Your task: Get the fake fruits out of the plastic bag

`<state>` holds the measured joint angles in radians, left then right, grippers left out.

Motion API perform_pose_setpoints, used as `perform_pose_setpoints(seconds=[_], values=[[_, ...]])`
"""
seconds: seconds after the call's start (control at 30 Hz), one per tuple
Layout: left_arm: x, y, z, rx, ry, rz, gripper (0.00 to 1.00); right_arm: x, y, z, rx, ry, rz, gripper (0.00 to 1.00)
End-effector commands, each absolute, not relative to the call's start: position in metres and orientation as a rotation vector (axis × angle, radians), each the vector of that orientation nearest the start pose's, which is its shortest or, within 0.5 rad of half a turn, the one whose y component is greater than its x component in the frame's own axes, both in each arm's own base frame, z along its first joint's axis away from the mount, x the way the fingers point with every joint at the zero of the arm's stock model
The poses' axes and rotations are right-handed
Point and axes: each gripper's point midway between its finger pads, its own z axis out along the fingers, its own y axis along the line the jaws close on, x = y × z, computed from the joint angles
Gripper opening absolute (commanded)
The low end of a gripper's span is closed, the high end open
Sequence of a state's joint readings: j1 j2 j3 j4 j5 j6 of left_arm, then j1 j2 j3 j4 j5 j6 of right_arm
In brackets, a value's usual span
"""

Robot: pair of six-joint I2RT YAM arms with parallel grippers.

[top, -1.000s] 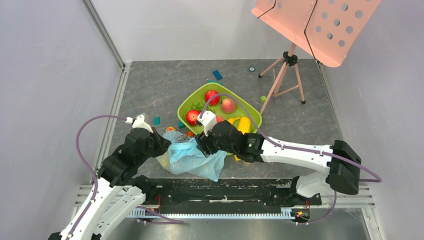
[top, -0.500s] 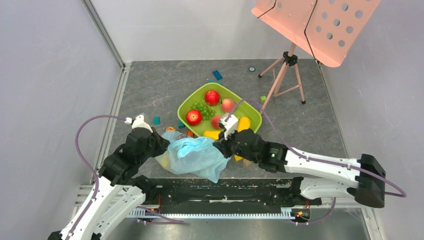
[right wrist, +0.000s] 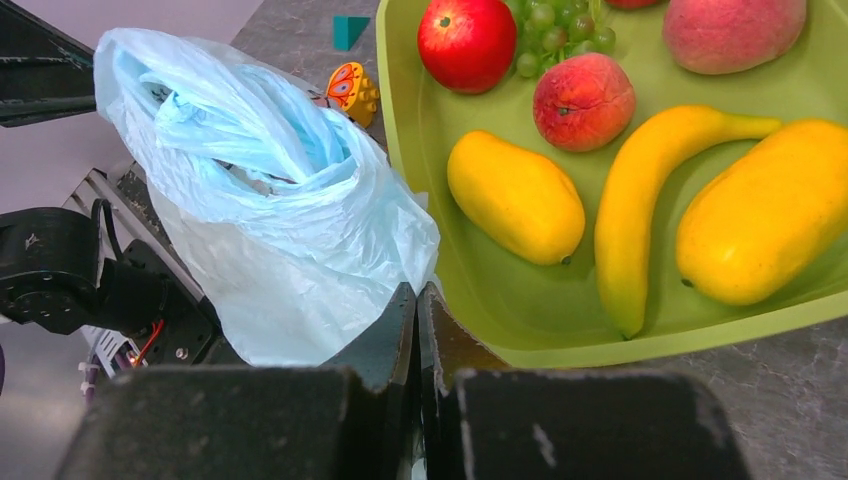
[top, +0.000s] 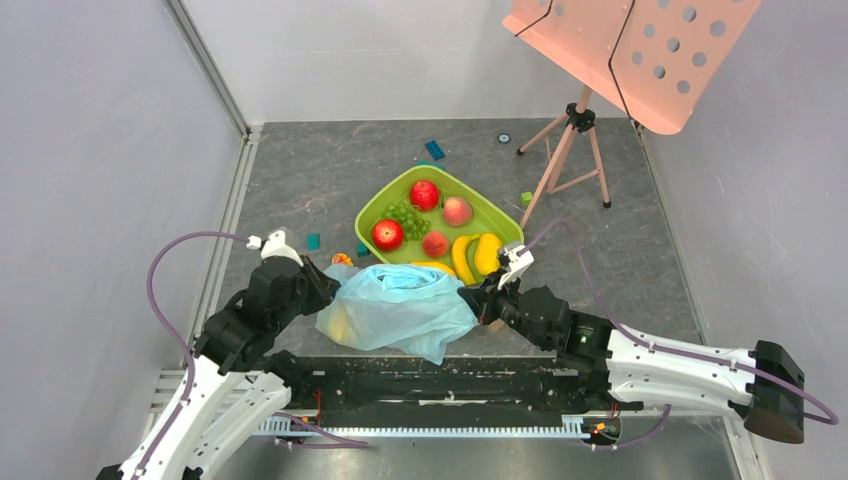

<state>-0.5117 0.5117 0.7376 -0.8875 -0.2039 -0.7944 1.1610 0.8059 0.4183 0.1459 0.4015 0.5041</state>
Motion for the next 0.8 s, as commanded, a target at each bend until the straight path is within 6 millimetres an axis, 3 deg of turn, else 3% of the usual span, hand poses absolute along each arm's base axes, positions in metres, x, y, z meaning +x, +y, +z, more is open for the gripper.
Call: perform_pose_setpoints(seconds=[0.0, 0.07, 0.17, 0.3, 0.5, 0.63, 0.77], values=[[0.178, -0.088, 0.220, -0.304, 2.115, -0.498, 0.45, 0.172, 0.280, 0.191, -0.351, 1.764, 0.870, 0.00], [0.176, -0.090, 0.241, -0.220, 2.074, -0.514, 0.76, 0.170, 0.285, 0.190, -0.392, 1.762, 0.876, 0.00], [0.175, -0.099, 0.272, -0.067, 2.030, -0.541, 0.91, 0.168, 0.288, 0.187, -0.413, 1.763, 0.885, 0.00], [0.177, -0.124, 0.291, 0.124, 2.031, -0.621, 0.87, 0.165, 0.292, 0.185, -0.448, 1.756, 0.896, 0.00], [0.173, -0.165, 0.298, 0.460, 2.006, -0.761, 0.82, 0.161, 0.298, 0.185, -0.508, 1.746, 0.909, 0.00], [0.176, -0.171, 0.297, 0.645, 1.966, -0.706, 0.83, 0.159, 0.299, 0.184, -0.527, 1.742, 0.912, 0.00], [0.189, -0.177, 0.280, 0.760, 2.028, -0.633, 0.79, 0.158, 0.300, 0.184, -0.537, 1.740, 0.918, 0.00]])
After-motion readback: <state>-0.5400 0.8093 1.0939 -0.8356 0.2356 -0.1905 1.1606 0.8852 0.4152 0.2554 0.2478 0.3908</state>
